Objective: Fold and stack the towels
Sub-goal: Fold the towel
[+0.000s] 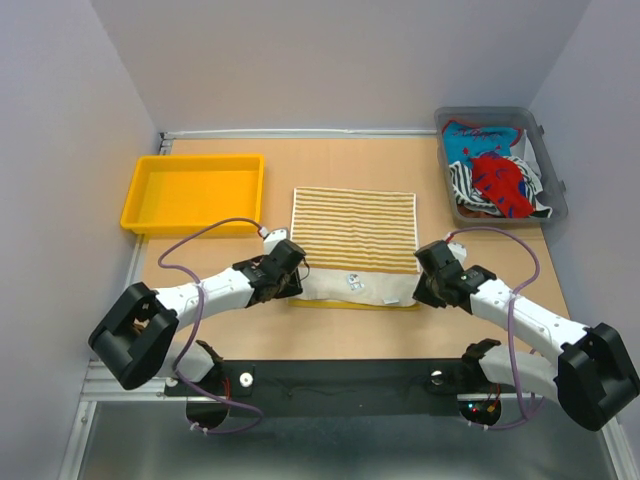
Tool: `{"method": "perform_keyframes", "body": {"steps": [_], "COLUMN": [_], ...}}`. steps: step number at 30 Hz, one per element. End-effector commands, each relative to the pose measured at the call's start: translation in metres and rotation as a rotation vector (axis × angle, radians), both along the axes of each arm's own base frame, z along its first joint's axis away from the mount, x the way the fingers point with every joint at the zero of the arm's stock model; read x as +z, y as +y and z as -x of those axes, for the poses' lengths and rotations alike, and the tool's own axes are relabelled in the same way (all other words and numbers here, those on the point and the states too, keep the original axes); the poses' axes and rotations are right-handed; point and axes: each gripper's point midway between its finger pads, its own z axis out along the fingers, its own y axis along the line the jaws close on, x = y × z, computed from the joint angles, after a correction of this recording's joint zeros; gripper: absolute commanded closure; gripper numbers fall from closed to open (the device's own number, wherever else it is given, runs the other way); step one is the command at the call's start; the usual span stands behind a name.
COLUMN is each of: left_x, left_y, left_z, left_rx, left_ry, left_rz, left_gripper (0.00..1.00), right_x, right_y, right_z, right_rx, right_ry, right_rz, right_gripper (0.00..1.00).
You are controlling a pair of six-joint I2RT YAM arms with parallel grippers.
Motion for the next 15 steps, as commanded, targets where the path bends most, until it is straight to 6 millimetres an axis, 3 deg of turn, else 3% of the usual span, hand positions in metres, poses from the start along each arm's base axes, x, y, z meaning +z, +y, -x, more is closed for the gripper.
{"method": "perform_keyframes", "body": {"steps": [1,5,9,13,15], "left_x": [0.008,0.005,0.009,0.013,0.016], "left_y": [-0.009,-0.011,-0.012,-0.013,-0.012], "left_z": [-0.008,-0.008,-0.01,-0.012,-0.012], "left_rx": [-0.004,-0.01,-0.01,-0.012,-0.013], "left_ry": [-0.015,-0.01,-0.022,-0.03,-0.035], "left_rz": [0.024,0.027,0.033,0.034,0.028], "left_gripper": [0.61,0.67,0.79,0.98,1.0], "right_x": [0.001,-0.001,-0.002,-0.003,0.0], "right_y": [0.003,0.003,0.003,0.002,0.002], "right_z": [-0.006,-0.006,-0.004,-0.004,-0.006], "right_rx": [0.003,0.002,0.005,0.002,0.003], "right_ry": [-0.027,-0.025,-0.023,-0.024,-0.034], "right_rz": [-0.015,-0.02,-0.021,-0.015,-0.018], "right_gripper": [0.79,0.81,0.83,0.94,0.95]}}
